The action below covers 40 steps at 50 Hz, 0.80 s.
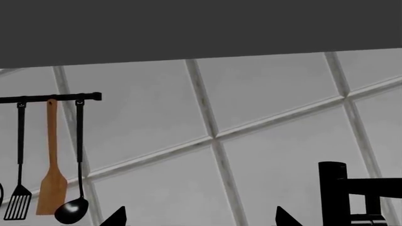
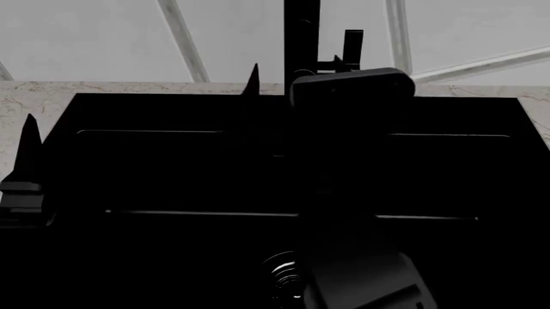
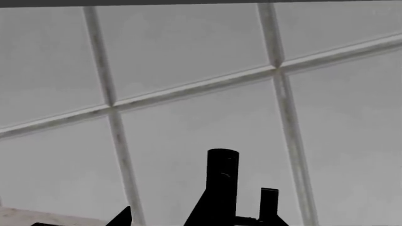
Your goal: Turn the sink spout to the right.
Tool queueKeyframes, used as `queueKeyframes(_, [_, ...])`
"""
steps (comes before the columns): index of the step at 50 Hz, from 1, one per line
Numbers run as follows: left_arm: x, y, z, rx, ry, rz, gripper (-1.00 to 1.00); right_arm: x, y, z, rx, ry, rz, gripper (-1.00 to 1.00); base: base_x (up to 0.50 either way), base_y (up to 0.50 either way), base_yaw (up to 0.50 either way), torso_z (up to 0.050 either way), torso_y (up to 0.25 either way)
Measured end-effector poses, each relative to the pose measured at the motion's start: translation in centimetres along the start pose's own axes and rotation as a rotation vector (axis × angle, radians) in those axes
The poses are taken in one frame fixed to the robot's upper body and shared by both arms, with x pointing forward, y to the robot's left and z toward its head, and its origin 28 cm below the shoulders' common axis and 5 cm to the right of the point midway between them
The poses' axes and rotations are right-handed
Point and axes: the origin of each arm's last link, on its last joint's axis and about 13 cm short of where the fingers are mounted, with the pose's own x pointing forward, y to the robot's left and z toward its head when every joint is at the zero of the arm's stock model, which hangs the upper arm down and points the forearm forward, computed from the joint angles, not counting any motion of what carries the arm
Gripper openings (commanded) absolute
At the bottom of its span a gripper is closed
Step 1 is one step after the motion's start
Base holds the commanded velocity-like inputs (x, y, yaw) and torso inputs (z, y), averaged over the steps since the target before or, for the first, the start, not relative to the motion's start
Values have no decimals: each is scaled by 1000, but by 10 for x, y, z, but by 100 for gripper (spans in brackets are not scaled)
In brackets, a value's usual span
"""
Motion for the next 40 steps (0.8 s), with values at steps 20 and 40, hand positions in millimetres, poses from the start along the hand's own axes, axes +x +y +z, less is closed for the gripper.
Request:
queueKeyframes(20, [0, 0, -1, 1, 5, 1, 100, 5, -10, -3, -13, -2, -54, 100, 0, 0, 0, 0, 0])
queueKeyframes(40, [0, 0, -1, 1, 5, 2, 100, 5, -23, -2, -46, -13, -119, 100, 0, 0, 0, 0, 0])
